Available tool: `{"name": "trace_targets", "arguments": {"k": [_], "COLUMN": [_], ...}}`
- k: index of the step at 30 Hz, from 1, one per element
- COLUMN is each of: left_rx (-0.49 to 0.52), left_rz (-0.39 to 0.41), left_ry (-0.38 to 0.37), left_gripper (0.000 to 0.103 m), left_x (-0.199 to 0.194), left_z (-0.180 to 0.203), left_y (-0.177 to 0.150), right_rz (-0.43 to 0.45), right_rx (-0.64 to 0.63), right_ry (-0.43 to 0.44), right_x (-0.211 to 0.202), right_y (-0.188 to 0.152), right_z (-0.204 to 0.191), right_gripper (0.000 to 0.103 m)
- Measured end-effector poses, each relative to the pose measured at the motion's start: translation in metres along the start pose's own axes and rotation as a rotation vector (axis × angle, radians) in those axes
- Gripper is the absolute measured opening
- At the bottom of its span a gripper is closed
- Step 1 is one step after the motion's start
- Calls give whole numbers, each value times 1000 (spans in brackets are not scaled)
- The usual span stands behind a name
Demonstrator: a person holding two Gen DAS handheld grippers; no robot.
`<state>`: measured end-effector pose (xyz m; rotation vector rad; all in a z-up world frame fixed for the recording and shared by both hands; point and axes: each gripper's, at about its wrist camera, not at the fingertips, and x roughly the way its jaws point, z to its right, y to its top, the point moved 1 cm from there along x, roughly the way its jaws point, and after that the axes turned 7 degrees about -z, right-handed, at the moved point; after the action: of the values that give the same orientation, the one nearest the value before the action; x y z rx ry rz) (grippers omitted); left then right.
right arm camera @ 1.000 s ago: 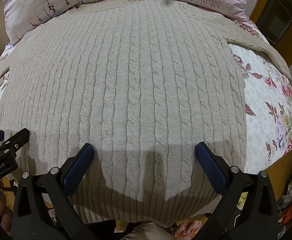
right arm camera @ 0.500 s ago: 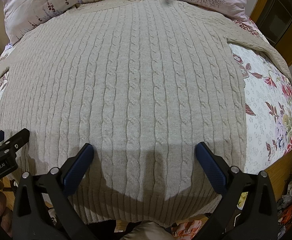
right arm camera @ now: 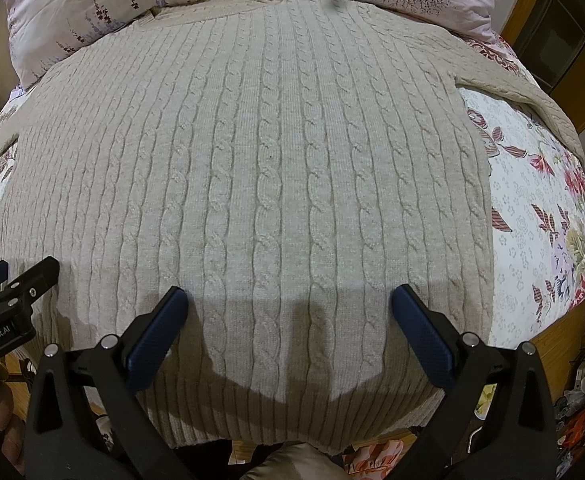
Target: Fold small clothes
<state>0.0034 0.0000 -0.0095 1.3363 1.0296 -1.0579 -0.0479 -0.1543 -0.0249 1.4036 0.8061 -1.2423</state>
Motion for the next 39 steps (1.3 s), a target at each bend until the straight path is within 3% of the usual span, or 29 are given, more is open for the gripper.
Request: {"name": "trace_targets", "arguments": {"k": [20, 25, 26, 29, 32, 39], "left_rx": [-6, -11, -10, -2, 32, 32], "left_rz": [5, 24, 34, 68, 112, 136], "left_ry": [-1, -6, -12, -19, -24, -132], "left_gripper": [102, 102, 102, 102, 102, 102], "left_x": [-1, 0, -1, -6, -11, -13], "left_z": [0, 0, 0, 4, 14, 23], "left_y": [1, 13, 16, 21, 32, 51], "right_rz": [1, 23, 33, 73, 107, 195], "right_rx": [-46, -29, -14, 72, 209, 570], "right_ry": [22, 77, 95, 160, 193, 308], "right_x": [1, -1, -1, -5, -3, 2], "right_y": [3, 14, 20, 41, 66, 109], "right_z": [4, 15, 21, 53, 103, 236], "right_gripper": [101, 96, 88, 78, 73, 70]}}
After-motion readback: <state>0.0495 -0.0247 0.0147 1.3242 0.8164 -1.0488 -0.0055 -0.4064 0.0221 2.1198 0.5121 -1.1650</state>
